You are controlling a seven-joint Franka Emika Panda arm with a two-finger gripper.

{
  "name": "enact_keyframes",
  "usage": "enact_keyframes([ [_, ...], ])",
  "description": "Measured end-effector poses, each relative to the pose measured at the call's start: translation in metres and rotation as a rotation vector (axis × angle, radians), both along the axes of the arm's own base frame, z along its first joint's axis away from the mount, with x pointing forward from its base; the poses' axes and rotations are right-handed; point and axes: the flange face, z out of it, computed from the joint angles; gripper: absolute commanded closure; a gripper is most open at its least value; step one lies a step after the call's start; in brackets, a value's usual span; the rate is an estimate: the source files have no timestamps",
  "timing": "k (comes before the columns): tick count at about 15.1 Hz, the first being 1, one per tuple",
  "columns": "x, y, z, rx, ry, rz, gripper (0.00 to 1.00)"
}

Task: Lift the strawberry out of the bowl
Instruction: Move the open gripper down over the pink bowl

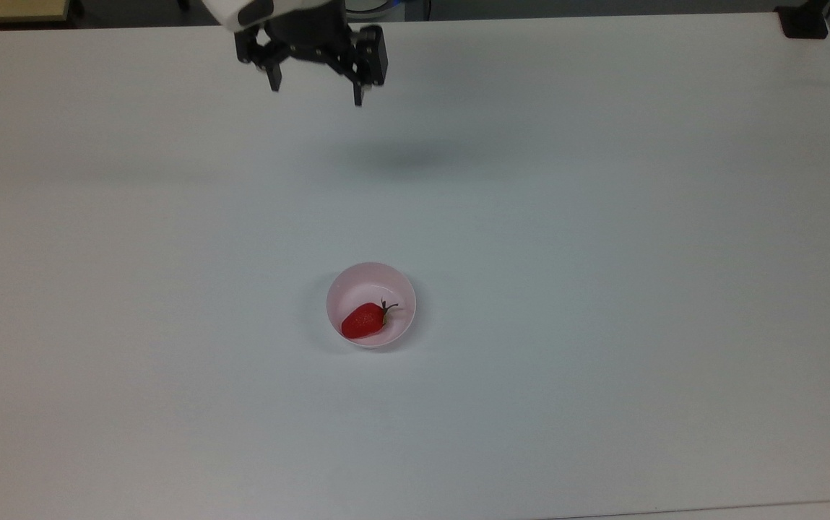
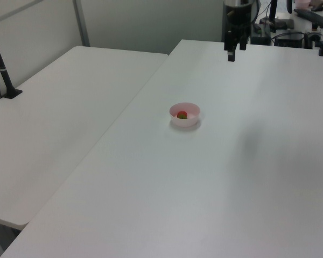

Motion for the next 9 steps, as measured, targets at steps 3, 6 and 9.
enact_keyframes([
  [3,0.025,0.002,-0.022,0.023,-0.042,-0.139,0.00],
  [6,0.045,0.003,-0.047,0.030,-0.078,-0.279,0.05],
  [9,0.063,0.005,-0.069,0.040,-0.114,-0.396,0.15],
])
